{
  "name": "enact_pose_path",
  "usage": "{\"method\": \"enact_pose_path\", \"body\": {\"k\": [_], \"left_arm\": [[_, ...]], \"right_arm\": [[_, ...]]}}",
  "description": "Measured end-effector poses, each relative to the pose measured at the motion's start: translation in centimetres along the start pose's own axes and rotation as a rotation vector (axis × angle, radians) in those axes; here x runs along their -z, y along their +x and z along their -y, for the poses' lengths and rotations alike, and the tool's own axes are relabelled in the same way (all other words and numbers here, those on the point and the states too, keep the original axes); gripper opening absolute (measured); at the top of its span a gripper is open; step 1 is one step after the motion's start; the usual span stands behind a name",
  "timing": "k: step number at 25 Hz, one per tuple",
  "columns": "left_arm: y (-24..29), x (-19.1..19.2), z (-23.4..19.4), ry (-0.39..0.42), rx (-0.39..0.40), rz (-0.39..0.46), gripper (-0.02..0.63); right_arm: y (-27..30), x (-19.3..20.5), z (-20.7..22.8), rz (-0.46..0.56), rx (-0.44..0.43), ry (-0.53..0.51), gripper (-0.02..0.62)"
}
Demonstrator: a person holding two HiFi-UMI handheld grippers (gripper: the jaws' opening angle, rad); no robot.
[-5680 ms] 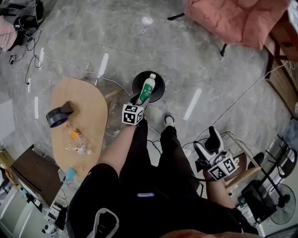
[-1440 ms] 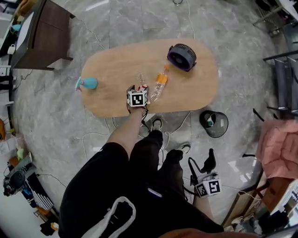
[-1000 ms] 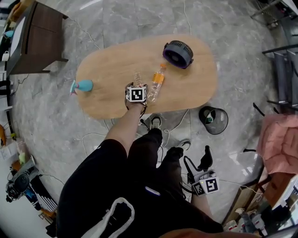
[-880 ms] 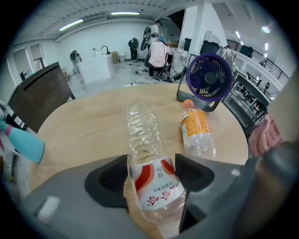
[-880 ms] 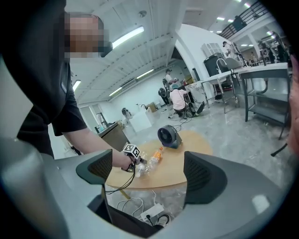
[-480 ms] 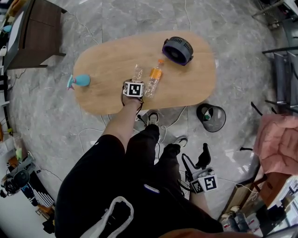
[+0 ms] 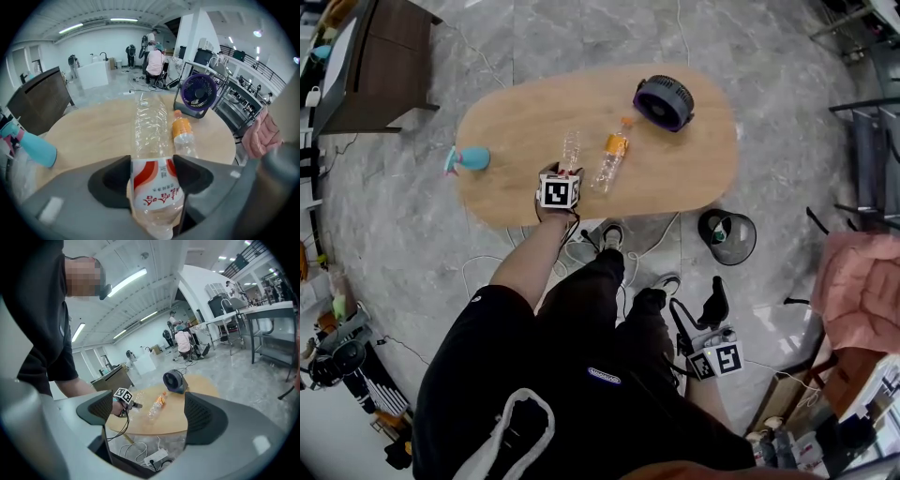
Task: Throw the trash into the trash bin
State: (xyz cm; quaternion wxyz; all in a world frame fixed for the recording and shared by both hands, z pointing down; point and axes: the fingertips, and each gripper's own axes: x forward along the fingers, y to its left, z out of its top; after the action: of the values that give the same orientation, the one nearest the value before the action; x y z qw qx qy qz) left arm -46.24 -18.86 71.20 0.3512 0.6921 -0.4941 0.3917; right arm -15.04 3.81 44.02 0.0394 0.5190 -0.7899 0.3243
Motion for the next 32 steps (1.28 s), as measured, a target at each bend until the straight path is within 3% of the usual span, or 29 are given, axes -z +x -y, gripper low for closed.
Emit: {"method": "enact_pose_path", "body": {"k": [5,10,16,21,27,32], "left_arm": [[-3.8,-1.5,0.5,0.034,0.064,0.074,0.293],[-6.9,-1.7,4.3,0.133,0.158,0.106,0.293],[-11.1,-4.6,11.1,0.399,0.315,0.169,0.293],[-14.1,-5.2,19.4,0.66,0.427,0.233,0.293],[-15.8,-4.8,28.9,0.806,0.58,0.215,0.293],[-15.7,-2.3,37.2,0.947,0.67,0.169,0.293]], "right_arm": [[1.1,-0.5,-0.8,0.012,-0.001,-0.012,0.508],[1.0,0.0,-1.2,0.013,0.012,0.001,0.506],[1.2,-0.3,-0.1,0.072,0.091,0.023,0.508],[-1.3,-1.2,2.2,0.127,0.151,0.057,0.508],[-5.8,-2.9,4.9,0.231,0.272,0.057,0.508],[-10.4,-1.4,9.0,0.289,0.356,0.106,0.508]]}}
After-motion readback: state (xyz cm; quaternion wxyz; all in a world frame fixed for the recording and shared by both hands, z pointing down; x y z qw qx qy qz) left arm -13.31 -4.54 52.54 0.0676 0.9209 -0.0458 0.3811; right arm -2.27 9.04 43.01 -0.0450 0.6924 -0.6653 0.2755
